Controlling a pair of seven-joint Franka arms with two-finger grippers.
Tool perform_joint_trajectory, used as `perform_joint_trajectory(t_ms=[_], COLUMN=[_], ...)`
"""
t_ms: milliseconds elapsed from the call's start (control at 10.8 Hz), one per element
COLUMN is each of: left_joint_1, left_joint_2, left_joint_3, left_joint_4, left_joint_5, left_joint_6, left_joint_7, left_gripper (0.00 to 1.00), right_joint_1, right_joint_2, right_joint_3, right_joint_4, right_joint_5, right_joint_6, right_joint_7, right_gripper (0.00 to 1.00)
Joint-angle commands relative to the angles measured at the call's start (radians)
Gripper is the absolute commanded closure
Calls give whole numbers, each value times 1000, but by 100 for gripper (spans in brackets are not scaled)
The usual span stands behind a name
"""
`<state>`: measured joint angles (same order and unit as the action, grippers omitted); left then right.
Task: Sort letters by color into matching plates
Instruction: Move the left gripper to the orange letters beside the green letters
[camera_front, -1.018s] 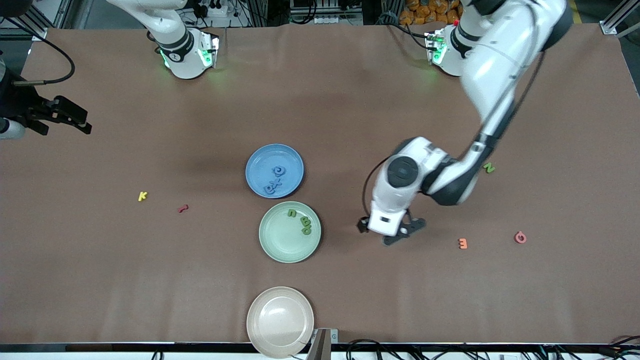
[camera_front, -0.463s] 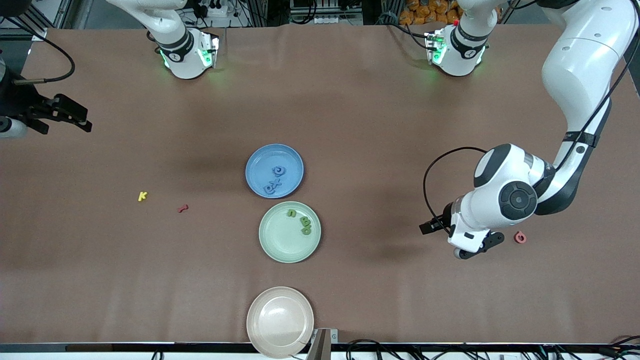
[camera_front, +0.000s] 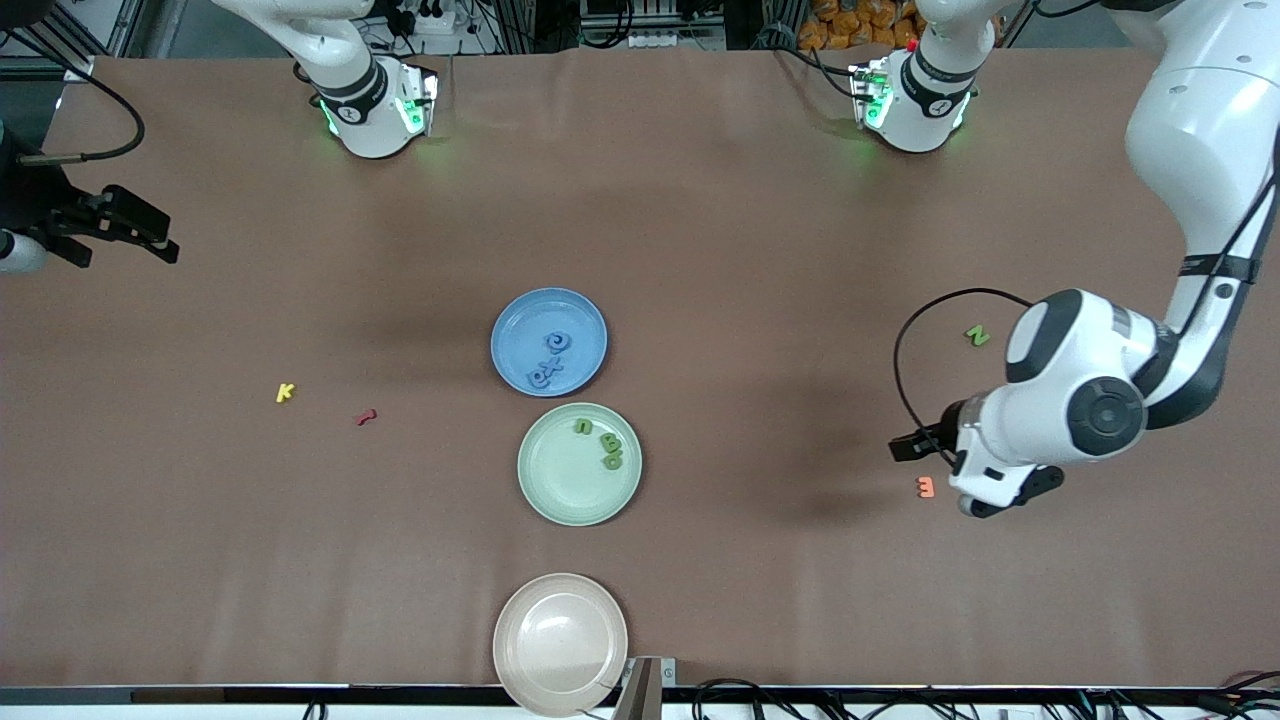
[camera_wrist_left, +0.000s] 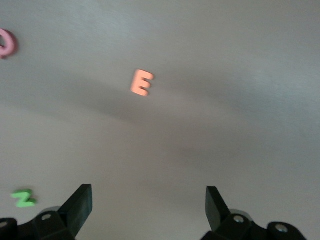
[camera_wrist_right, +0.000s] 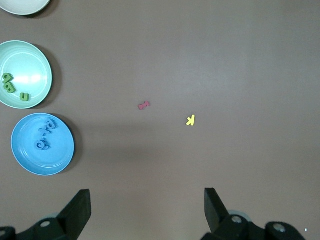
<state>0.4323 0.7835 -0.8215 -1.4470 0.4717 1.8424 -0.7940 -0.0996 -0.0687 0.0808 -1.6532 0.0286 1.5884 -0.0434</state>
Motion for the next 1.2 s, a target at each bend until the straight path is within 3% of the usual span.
perform_joint_trajectory(t_ms=[0,185,278,463,740,1111], left_joint_1=[13,-71,-114,-165,-175,-172], left_joint_2=[-104,-203,-261,-381,-534,-575], left_joint_3=[92,286,376,490,568,602], left_joint_4=[-59,-125,-197,-388,-693,-886], left_joint_5=[-34,-174,-223,-284,-329,-361], left_joint_6=[-23,-14,20,169,392,622], left_joint_7=[192,364,442,508,478,282], left_gripper=[0,0,0,0,0,0], right_joint_1=[-2,-3,-5,-8,-8,-8], right_joint_2=[-10,-10,-8,-8,-2,-2], right_joint_3=[-1,-1,-1,-1,-1,-1], right_joint_4=[4,4,4,4,6,6], right_joint_5=[7,5,5,4,4,4], right_joint_6=[-4,1,1,2,5,7], right_joint_7=[-4,-1,-1,-1,-1,-1], right_gripper=[0,0,0,0,0,0])
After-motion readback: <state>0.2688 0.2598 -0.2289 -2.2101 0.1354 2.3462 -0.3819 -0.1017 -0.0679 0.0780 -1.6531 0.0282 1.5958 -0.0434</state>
